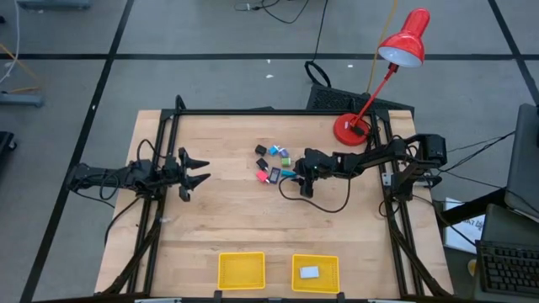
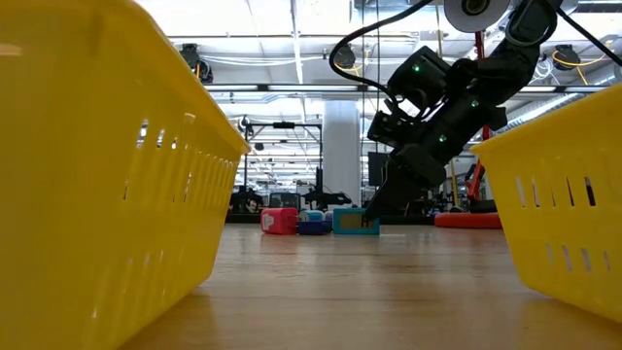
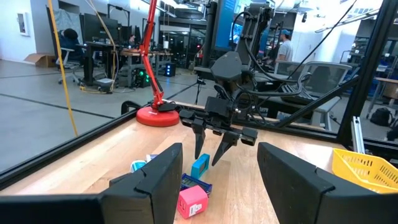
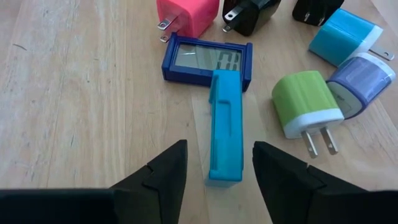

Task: Pick & Place Office items
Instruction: Put the blue digital clock into the right yellow bin

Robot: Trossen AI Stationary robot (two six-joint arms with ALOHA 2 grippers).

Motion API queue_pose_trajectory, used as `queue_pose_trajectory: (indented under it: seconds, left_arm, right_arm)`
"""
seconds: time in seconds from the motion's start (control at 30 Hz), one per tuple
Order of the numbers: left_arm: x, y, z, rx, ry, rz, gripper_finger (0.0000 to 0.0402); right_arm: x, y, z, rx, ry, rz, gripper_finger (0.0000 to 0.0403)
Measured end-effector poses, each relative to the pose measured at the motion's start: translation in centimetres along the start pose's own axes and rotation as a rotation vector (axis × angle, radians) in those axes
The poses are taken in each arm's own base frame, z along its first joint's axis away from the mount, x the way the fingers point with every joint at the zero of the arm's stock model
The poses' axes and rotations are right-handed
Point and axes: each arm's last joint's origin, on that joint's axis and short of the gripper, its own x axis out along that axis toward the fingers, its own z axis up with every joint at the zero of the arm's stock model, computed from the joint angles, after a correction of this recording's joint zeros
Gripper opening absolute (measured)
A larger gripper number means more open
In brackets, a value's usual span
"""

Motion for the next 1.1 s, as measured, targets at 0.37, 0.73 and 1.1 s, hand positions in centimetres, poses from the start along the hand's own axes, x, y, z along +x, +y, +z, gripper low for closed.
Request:
queue_pose_trajectory:
  seconds: [0.37, 0.73, 1.1]
  left_arm:
    - [0.00, 0.00, 0.00, 0.000, 0.000, 0.000, 0.0212]
    - [0.00, 0.00, 0.00, 0.000, 0.000, 0.000, 0.0212]
    - [0.00, 0.00, 0.00, 0.000, 0.000, 0.000, 0.0212]
  right_arm:
    - [0.00, 0.00, 0.00, 0.000, 0.000, 0.000, 0.0171]
    - [0.00, 0.00, -0.05, 0.001, 0.005, 0.000, 0.0171]
    - [-0.02, -0.06, -0.72, -0.001, 0.028, -0.029, 0.0171]
